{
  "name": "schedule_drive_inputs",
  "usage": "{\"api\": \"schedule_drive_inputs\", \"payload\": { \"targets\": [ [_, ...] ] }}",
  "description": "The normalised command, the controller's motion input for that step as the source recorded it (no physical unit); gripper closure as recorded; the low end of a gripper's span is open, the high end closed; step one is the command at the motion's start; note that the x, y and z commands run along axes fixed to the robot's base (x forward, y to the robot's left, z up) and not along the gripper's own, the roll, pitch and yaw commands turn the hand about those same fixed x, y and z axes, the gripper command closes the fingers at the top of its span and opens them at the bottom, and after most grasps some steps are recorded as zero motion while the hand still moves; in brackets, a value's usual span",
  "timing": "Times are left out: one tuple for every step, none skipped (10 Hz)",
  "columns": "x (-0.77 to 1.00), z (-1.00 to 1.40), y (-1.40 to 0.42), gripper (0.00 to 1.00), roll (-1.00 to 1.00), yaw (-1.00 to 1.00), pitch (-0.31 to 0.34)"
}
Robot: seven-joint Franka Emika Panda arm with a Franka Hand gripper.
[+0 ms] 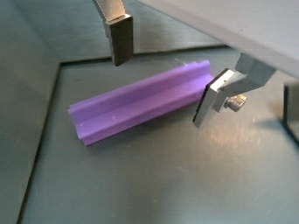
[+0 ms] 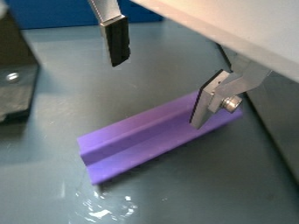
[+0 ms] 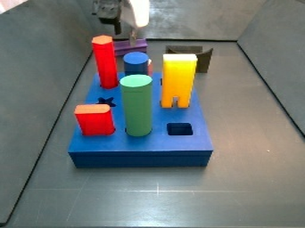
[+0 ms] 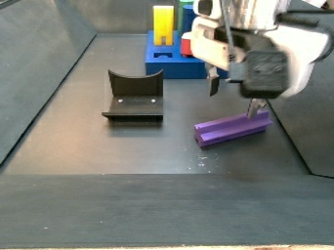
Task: Pick up the star object. Move up. Place the star object on the fixture. Regrasp the star object. Move to above the board. Insert the star object.
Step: Pick up the star object.
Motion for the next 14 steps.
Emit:
{"api": "schedule_drive_inputs", "payload": {
  "targets": [
    [0.17, -0.29, 0.24, 0.0, -0.22, -0.6, -0.346],
    [0.05, -0.22, 0.45, 0.0, -0.3, -0.28, -0.327],
    [0.0, -0.24, 0.51, 0.0, -0.31, -0.21, -0.303],
    [0.0, -0.33, 0.51, 0.0, -0.29, -0.22, -0.26],
    [0.0, -0.36, 0.46, 0.0, -0.29, -0.27, -0.244],
    [0.0, -0.37, 0.45, 0.0, -0.29, -0.28, -0.246],
    [-0.05, -0.56, 0.41, 0.0, -0.21, -0.35, -0.194],
    [-0.09, -0.64, 0.43, 0.0, -0.19, -0.34, -0.164],
    [-0.09, -0.73, 0.45, 0.0, -0.13, -0.37, -0.154],
    [0.0, -0.74, 0.35, 0.0, -0.08, -0.42, -0.176],
    [0.16, -0.72, 0.09, 0.0, -0.09, -0.39, -0.19],
    [0.22, -0.67, -0.07, 0.0, -0.15, -0.46, -0.203],
    [0.15, -0.33, -0.36, 0.0, -0.27, -0.34, -0.19],
    [0.18, -0.12, -0.23, 0.0, -0.38, -0.35, -0.12]
  ]
}}
